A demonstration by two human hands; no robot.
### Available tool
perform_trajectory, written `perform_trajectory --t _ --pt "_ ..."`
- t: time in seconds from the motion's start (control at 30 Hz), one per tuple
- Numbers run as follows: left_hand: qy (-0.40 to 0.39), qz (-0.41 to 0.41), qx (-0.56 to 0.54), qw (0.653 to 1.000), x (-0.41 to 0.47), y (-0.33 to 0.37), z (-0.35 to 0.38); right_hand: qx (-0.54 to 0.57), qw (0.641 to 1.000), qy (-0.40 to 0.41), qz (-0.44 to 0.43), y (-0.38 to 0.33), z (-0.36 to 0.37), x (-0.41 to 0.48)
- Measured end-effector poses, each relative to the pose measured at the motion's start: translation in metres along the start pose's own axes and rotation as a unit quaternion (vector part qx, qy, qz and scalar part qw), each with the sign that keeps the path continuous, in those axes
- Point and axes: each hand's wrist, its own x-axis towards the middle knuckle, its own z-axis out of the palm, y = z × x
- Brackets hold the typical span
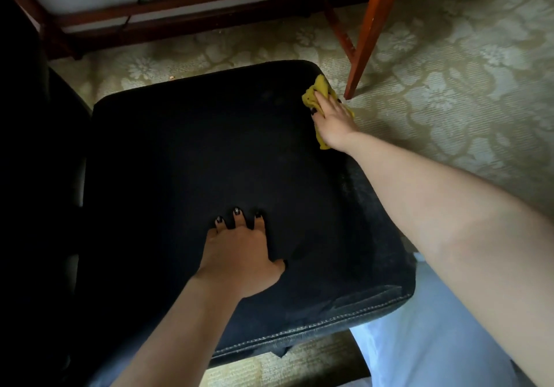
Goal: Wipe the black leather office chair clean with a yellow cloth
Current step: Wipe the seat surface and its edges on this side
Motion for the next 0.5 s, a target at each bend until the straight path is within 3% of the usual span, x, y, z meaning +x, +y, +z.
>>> perform_trajectory --t 0.5 --pt "0.002 -0.015 -0.005 1.000 -0.005 0.006 0.006 -0.097 0.975 -0.081 -0.185 0.081 0.009 -0.159"
